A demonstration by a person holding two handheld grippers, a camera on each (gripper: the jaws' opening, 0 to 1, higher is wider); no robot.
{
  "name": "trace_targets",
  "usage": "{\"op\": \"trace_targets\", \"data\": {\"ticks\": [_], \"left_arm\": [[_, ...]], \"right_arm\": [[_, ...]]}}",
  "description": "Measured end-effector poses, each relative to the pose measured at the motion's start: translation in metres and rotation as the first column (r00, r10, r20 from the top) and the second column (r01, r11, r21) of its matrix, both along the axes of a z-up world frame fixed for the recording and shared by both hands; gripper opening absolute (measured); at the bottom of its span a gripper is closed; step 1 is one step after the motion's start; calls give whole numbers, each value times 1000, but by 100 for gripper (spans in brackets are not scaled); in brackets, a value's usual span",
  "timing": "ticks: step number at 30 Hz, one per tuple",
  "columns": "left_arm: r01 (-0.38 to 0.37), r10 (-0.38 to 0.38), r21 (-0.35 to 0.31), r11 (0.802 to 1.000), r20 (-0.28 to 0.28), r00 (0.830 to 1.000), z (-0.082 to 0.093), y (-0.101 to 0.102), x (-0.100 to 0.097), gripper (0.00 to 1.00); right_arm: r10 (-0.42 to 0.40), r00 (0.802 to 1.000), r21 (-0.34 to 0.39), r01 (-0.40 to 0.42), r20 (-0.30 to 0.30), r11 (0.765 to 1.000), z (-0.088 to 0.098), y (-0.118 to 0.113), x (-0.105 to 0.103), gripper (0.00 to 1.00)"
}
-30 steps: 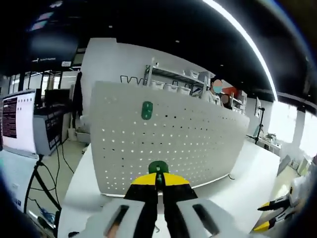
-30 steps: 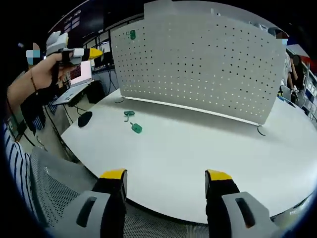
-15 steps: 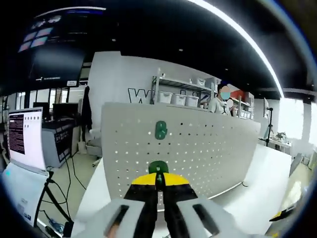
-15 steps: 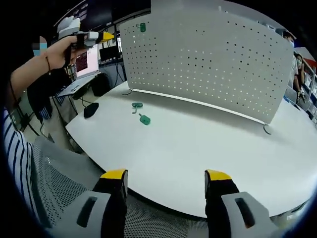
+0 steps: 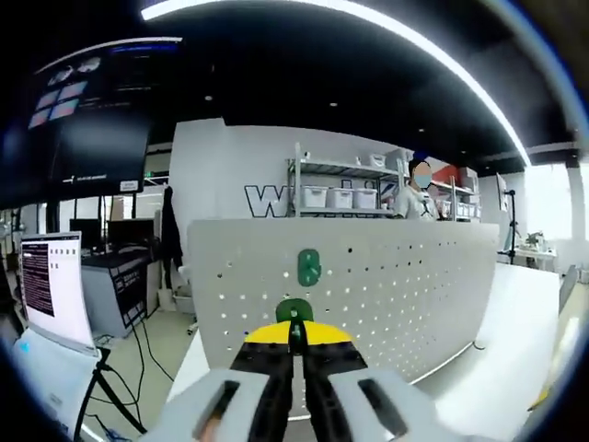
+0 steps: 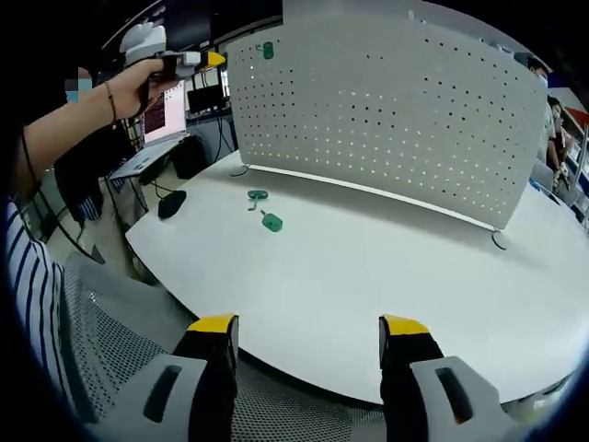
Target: Insert the hook assembly into the mounting plate slot until the hook locks in place.
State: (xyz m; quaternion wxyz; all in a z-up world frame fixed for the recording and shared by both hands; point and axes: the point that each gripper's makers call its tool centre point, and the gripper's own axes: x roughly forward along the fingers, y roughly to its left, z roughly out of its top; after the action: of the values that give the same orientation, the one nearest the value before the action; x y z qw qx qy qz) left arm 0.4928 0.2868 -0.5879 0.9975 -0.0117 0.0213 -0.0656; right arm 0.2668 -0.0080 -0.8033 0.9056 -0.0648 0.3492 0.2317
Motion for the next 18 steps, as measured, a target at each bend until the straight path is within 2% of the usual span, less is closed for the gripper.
{"op": "trace_targets", "data": {"ticks": [18], "left_arm": [[-41,37,47,998,82,996,20,10,29,1]], "right_arm": [[-32,999,15,32,-14,999,-2,-5,3,57]]}}
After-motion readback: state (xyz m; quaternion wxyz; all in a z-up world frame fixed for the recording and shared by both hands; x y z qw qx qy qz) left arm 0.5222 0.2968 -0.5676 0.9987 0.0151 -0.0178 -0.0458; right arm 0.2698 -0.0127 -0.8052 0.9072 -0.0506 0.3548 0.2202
